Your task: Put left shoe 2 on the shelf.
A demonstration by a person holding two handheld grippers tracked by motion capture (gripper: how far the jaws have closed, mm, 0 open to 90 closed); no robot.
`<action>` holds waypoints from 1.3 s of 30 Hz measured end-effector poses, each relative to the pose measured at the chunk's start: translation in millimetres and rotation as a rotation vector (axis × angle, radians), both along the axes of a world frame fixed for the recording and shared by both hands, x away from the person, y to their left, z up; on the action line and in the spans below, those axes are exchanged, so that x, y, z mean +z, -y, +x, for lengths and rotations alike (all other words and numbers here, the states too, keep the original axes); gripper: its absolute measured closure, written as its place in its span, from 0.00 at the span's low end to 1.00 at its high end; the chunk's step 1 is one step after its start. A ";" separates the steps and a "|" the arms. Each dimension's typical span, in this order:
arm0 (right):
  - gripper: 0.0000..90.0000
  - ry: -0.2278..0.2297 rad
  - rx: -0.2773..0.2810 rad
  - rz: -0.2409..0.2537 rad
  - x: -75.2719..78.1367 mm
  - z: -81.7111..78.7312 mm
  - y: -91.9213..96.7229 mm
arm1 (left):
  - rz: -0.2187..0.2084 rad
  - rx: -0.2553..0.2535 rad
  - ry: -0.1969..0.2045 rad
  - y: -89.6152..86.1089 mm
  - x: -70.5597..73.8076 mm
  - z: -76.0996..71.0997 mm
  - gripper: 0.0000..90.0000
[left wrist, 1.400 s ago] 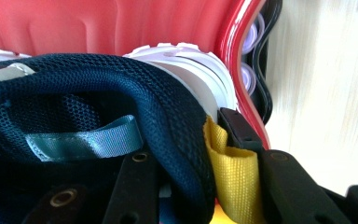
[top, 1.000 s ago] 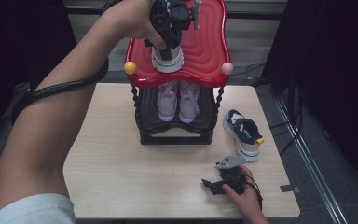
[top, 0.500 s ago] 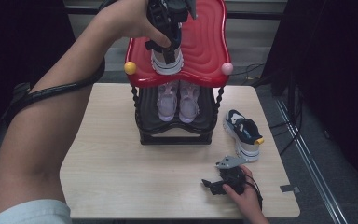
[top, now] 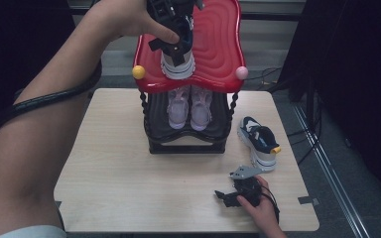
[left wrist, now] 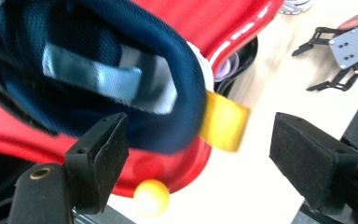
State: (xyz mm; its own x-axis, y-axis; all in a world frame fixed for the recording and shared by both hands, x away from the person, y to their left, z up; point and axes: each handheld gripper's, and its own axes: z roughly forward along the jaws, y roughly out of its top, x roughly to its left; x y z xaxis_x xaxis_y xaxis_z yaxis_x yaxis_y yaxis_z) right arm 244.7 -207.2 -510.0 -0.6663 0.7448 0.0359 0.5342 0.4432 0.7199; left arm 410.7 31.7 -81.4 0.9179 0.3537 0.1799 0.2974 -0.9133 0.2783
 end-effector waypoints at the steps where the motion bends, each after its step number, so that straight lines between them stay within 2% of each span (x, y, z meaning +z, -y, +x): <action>1: 0.14 0.001 0.001 0.000 0.0 0.1 0.0 | -0.005 -0.001 -0.005 -1.6 -0.2 -1.2 0.21; 3: 0.14 0.000 0.000 0.000 0.0 0.0 0.0 | -0.001 0.005 -0.022 -4.9 -2.0 -3.8 0.21; 8: 0.14 0.002 0.001 0.002 -0.3 0.1 -0.1 | -0.002 0.010 -0.028 -14.3 -6.3 -9.4 0.20; 13: 0.14 0.003 0.000 0.002 -0.3 0.1 -0.2 | 0.002 0.025 -0.062 -22.1 -13.5 -15.4 0.21; 15: 0.14 0.002 -0.001 0.002 -0.2 0.0 -0.2 | 0.004 0.026 -0.061 -25.1 -15.2 -17.2 0.21; 21: 0.14 0.003 0.000 0.002 -0.3 0.1 -0.2 | -0.012 0.035 -0.082 -33.9 -22.1 -21.6 0.21; 30: 0.14 0.001 0.001 0.000 -0.1 0.1 0.0 | 0.017 0.039 -0.103 -47.5 -37.8 -24.5 0.21; 39: 0.14 0.001 0.001 0.000 0.0 0.1 0.0 | 0.028 0.050 -0.123 -60.7 -52.5 -29.0 0.21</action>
